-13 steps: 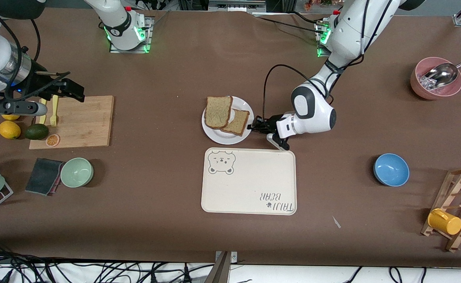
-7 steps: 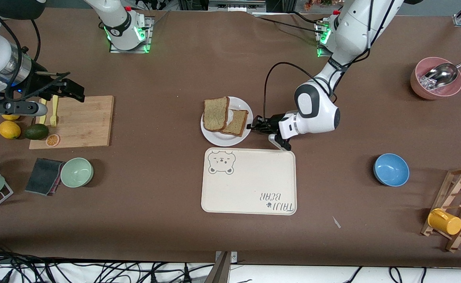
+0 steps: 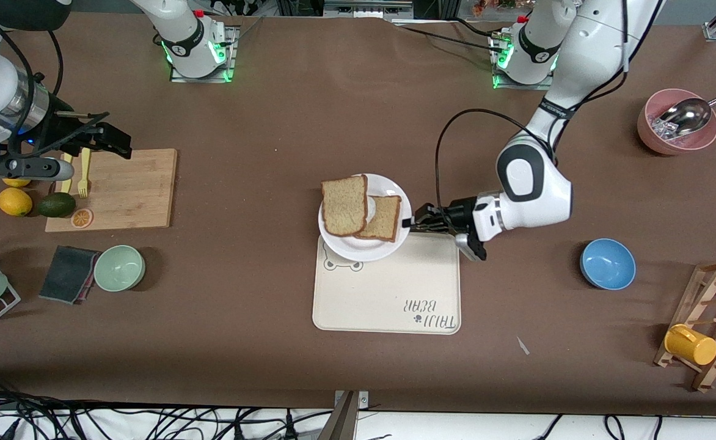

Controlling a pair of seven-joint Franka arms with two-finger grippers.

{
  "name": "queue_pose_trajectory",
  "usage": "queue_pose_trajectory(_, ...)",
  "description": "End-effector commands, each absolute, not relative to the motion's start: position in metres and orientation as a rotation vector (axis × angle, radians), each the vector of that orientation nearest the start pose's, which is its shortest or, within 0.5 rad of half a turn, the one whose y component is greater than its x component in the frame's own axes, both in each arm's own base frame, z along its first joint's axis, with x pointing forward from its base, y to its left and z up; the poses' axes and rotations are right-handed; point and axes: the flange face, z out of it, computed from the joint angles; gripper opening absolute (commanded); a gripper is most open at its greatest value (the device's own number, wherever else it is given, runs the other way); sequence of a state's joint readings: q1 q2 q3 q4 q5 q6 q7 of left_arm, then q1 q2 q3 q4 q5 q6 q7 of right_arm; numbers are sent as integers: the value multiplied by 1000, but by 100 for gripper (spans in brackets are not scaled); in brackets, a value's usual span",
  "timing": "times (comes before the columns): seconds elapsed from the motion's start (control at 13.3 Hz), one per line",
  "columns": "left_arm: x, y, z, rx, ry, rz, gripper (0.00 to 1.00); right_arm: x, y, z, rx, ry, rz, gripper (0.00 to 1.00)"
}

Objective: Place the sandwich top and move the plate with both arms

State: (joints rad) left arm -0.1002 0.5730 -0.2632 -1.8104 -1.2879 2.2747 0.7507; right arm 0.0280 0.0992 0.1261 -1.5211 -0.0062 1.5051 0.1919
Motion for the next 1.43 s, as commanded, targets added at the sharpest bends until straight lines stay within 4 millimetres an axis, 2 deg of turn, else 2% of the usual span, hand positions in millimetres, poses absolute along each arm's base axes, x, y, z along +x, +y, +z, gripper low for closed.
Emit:
queue_pose_trajectory(0.0, 652, -246, 240, 2029, -56, 132, 0, 567, 83, 587, -3137, 55, 182, 100)
queue_pose_trajectory(0.08, 665, -247, 228, 2020, -35, 135, 0, 567, 83, 587, -3137, 55, 182, 100)
queue_pose_trajectory(0.15, 675, -250, 226, 2010, -29, 146, 0, 568, 83, 586, -3137, 60, 182, 100)
queue_pose_trajectory(0.23, 678, -254, 222, 2008, -9, 132, 0, 568, 82, 586, -3137, 58, 182, 100)
queue_pose_trajectory(0.3, 681, -248, 210, 2018, 29, 114, 0, 568, 83, 586, -3137, 55, 184, 100)
queue_pose_trajectory(0.45, 692, -233, 205, 2039, 30, 138, 0, 568, 83, 586, -3137, 58, 182, 100)
queue_pose_trajectory(0.83, 699, -185, 167, 2096, 96, 140, 0, 570, 87, 585, -3138, 48, 172, 100)
queue_pose_trajectory(1.2, 704, -174, 151, 2095, 89, 159, 0, 572, 85, 581, -3132, 46, 182, 100)
queue_pose_trajectory(1.35, 702, -173, 135, 2099, 88, 149, 0, 573, 84, 580, -3132, 48, 185, 100)
